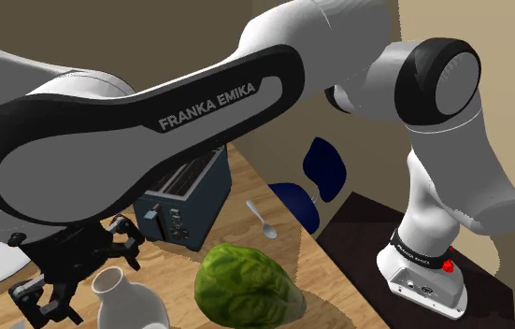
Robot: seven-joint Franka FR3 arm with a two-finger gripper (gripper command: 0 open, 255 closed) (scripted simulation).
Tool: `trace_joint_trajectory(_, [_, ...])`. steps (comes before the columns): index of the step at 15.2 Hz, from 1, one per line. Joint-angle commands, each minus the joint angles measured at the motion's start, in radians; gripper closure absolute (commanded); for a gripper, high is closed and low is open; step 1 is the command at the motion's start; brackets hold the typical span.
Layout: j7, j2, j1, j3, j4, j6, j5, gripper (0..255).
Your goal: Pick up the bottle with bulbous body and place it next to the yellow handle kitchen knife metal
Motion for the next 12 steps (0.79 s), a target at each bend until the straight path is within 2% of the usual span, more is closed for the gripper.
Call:
trace_joint_trajectory(1, [-0.002,0.003,0.005,0.0,0.04,-0.036,0.0,0])
trace_joint_trajectory(4, [-0.007,0.028,0.027,-0.001,0.176,-0.145,-0.005,0])
trace_joint_trajectory(12, [-0.007,0.028,0.027,-0.002,0.176,-0.145,-0.005,0])
